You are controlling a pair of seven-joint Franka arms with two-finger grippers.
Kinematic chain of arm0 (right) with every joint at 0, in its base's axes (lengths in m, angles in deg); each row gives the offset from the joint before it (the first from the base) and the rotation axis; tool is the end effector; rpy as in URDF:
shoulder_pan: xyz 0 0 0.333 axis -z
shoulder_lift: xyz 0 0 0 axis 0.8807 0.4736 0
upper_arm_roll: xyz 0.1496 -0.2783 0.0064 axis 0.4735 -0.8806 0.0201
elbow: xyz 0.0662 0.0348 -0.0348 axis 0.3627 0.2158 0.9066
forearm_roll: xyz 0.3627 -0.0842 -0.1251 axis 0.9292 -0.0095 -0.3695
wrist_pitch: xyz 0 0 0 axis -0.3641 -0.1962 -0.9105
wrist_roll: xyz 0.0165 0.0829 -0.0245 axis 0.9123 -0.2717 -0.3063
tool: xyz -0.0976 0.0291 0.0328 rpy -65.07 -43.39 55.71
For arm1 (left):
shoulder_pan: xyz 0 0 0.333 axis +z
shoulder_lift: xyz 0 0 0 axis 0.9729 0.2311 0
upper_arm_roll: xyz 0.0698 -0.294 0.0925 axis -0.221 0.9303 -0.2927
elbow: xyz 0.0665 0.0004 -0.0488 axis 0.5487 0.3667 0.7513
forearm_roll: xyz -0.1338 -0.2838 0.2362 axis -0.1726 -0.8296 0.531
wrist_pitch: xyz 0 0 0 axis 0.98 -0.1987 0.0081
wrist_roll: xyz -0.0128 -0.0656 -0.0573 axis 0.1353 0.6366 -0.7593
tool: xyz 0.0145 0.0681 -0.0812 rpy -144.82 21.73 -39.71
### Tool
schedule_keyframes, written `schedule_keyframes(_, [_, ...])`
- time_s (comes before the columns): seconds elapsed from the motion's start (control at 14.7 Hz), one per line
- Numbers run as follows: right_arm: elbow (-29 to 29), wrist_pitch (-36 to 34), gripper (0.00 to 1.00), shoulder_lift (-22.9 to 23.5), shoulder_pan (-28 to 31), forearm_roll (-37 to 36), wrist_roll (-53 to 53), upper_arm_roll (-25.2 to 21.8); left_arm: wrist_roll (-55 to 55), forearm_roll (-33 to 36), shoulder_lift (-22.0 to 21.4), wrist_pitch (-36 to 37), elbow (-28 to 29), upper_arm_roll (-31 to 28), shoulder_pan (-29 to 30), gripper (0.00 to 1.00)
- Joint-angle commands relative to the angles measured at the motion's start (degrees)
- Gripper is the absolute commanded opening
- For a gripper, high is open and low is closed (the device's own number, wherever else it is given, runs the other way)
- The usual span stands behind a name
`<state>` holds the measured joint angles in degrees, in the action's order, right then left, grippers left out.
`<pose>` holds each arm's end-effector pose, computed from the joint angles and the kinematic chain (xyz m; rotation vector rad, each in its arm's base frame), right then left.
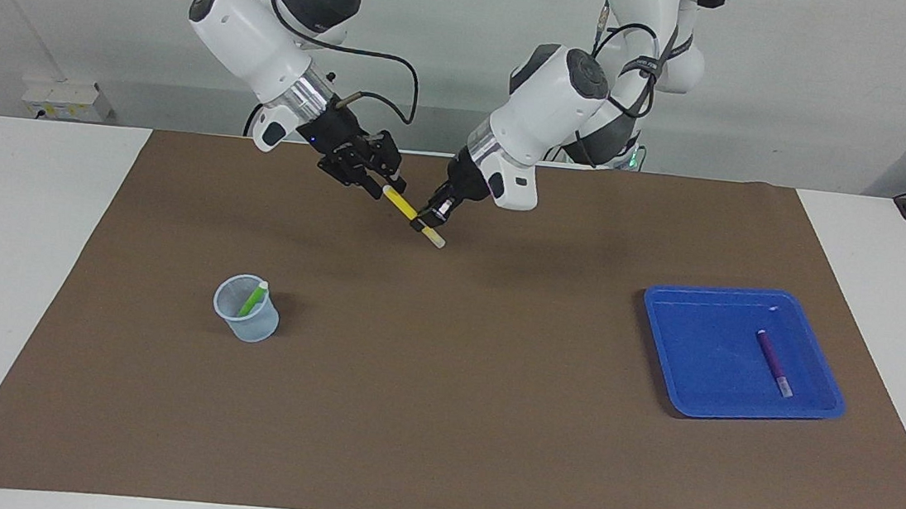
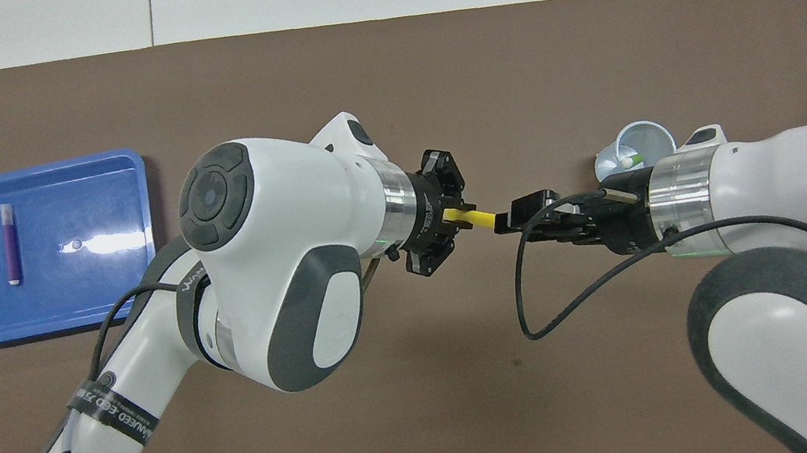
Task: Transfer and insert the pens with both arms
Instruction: 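Close the right gripper on the yellow pen held by the left gripper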
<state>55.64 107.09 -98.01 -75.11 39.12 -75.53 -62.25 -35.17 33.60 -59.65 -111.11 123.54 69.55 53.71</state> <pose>0.5031 0.1758 0.5255 -2.4686 0.3209 -0.0605 0.5025 -0.4273 0.5083 2.2031 1.3862 -0.4287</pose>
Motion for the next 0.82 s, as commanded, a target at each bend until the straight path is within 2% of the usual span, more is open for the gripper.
schedule_keyframes(0.0, [0.76, 2.45, 0.51, 0.11, -0.33, 1.22, -0.03, 0.09, -0.12, -0.88, -0.32, -0.76, 0.29, -0.72, -1.41, 0.0])
schedule_keyframes(0.27, [0.76, 2.45, 0.51, 0.2, -0.42, 1.13, 0.23, 0.09, 0.06, -0.79, -0.32, -0.76, 0.21, -0.8, -1.41, 0.0])
schedule_keyframes(0.48, [0.76, 2.45, 0.39, 0.2, -0.42, 1.13, 0.94, 0.09, 0.06, -0.7, -0.32, -0.76, 0.21, -0.8, -1.41, 0.0])
schedule_keyframes(0.75, [0.76, 2.45, 0.33, 0.2, -0.42, 1.13, 1.03, 0.09, -0.11, -0.7, -0.32, -1.11, 0.29, -0.8, -1.41, 0.0])
